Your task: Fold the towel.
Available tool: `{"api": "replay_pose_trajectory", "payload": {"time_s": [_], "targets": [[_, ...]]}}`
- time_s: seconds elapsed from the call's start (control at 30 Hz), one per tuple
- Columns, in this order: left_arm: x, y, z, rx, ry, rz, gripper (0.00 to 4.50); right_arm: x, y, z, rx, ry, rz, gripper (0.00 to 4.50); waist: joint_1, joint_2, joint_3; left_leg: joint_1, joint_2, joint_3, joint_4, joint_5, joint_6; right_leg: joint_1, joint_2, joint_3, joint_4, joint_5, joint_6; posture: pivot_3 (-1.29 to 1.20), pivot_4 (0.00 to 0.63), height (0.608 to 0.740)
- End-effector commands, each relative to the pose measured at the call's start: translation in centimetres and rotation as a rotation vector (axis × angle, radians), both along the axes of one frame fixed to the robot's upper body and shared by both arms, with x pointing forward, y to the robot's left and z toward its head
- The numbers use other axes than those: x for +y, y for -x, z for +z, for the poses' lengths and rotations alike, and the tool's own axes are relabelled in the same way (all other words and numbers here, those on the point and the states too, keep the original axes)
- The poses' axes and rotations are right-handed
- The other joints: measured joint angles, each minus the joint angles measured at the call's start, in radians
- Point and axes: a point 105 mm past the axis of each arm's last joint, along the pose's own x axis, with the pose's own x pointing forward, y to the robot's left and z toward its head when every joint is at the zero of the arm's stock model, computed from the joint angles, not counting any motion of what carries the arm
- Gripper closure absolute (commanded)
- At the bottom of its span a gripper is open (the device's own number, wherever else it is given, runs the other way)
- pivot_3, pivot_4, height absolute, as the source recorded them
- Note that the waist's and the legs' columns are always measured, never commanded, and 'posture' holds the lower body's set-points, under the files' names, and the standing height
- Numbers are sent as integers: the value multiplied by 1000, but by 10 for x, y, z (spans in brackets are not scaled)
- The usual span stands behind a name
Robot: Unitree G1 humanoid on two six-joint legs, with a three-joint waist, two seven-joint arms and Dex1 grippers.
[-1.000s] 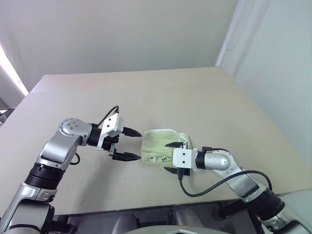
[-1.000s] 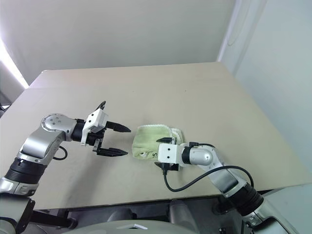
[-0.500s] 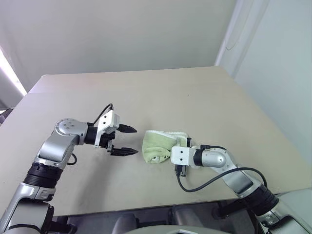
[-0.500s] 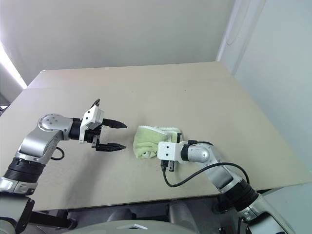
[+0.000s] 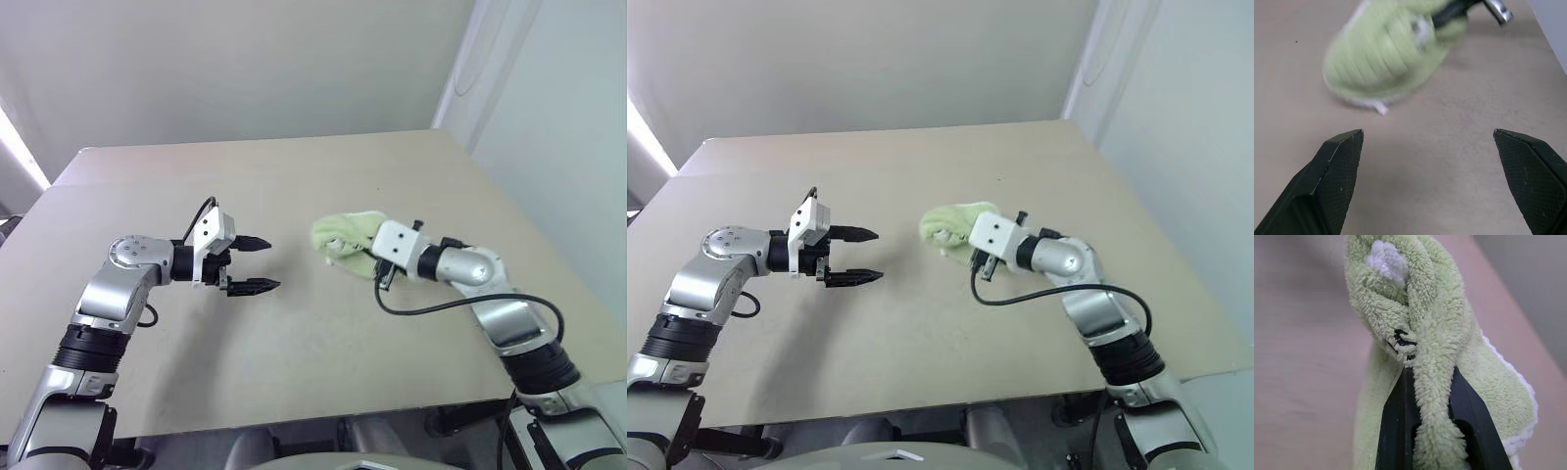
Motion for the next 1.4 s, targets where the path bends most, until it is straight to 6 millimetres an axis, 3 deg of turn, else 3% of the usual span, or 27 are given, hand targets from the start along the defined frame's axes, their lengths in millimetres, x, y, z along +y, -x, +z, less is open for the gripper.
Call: {"api": "replay_pose_trajectory", "payload": {"time_s": [0.03, 0.2, 0.33, 0.43, 0.57, 0.9, 1.03, 1.2, 1.3, 1.4], "targets": [[4, -4, 9, -42, 25, 27, 0, -21, -14, 38, -125, -17, -71, 4486, 0, 0, 0, -2, 0, 0, 0, 0, 0, -1, 0, 0, 0, 0, 0, 0, 0, 712], [5, -6, 5, -38, 22, 35, 0, -56, -36, 59, -221, 24, -203, 4486, -1, 0, 0, -7, 0, 1, 1, 0, 0, -6, 0, 1, 0, 1, -1, 0, 0, 712], [4, -11, 11, -55, 45, 46, 0, -82, -52, 60, -261, 62, -317, 4486, -2, 0, 0, -9, 0, 1, 1, 0, 0, -8, 0, 1, 0, 1, -1, 0, 0, 712], [8, -22, 20, -100, 65, 91, 0, -89, -55, 45, -235, 59, -351, 4486, -2, 0, 0, -10, 0, 0, 1, 0, 0, -8, 0, 1, 0, 1, -2, 0, 0, 712], [14, -38, 26, -150, 81, 158, 0, -86, -53, 31, -211, 40, -356, 4486, -1, 0, 0, -11, 0, 0, 1, 0, 0, -9, 0, 1, 0, 2, -2, 0, 0, 712], [7, -63, 38, -236, 127, 230, 0, -113, -73, 57, -337, 40, -501, 4486, -2, 1, 0, -11, -1, 1, 2, 0, 0, -9, 0, 2, 1, 4, -1, 0, 0, 712], [-1, -72, 41, -232, 167, 250, 0, -103, -71, 37, -303, 66, -466, 4486, -2, 1, 0, -11, -1, 1, 2, 0, 0, -10, 0, 2, 1, 5, 0, 0, 0, 712], [-7, -63, 41, -119, 201, 176, 0, -76, -63, -2, -217, 69, -391, 4486, -6, 0, 0, -11, -1, 1, 1, 0, 0, -9, 0, 3, 1, 5, 0, 0, 0, 712], [-7, -57, 39, -87, 181, 130, 0, -65, -57, -37, -152, 93, -378, 4486, -6, 1, 0, -11, -1, 1, 2, 0, 0, -9, 0, 3, 2, 5, 0, 0, 0, 712], [-6, -53, 38, -76, 165, 110, 0, -69, -53, -66, -129, 184, -380, 4486, -5, 1, 0, -11, -1, 1, 3, 0, 0, -9, 0, 3, 2, 5, 0, 0, 0, 712]]}}
